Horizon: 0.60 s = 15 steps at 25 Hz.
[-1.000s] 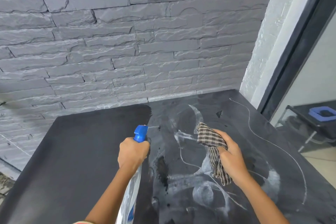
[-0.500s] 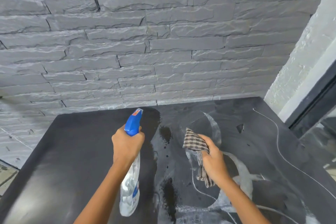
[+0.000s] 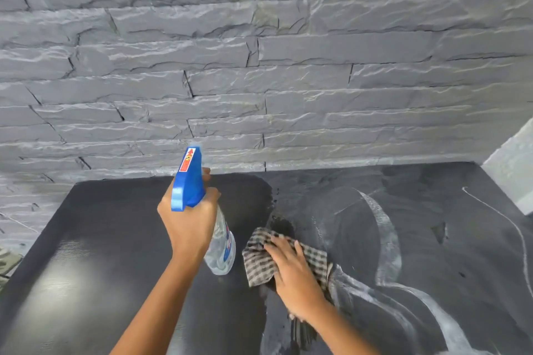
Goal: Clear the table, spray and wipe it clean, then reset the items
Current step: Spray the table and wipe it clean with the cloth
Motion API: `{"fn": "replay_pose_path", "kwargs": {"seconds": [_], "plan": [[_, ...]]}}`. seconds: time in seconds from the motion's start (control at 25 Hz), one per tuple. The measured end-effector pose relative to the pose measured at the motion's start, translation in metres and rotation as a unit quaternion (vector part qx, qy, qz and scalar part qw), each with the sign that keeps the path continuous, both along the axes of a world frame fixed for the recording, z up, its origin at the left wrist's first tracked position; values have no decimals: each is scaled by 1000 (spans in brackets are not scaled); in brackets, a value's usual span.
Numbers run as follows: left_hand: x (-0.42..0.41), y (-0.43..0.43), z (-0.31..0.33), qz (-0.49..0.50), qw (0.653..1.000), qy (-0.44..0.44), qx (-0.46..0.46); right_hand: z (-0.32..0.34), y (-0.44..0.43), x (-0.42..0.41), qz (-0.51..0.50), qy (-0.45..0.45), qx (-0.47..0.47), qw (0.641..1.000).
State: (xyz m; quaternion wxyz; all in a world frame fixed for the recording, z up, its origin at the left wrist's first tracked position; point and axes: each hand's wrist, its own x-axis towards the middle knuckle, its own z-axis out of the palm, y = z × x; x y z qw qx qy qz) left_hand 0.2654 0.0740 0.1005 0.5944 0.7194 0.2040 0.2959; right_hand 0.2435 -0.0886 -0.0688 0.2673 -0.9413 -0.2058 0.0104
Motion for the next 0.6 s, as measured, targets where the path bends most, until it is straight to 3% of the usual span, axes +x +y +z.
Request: {"fn": "replay_pose_path", "kwargs": {"seconds": [0.12, 0.32, 0.48, 0.6], "plan": [[13, 8, -13, -11, 1000, -24, 5, -1, 0, 71, -1, -35, -19, 999], [19, 5, -27, -13, 997, -78, -13, -4, 44, 161, -67, -14, -91, 993], [20, 6, -34, 1, 995, -97, -14, -10, 100, 179, 83, -59, -101, 990], [23, 7, -37, -1, 995, -101, -9, -6, 92, 192, 131, -58, -84, 986]]}}
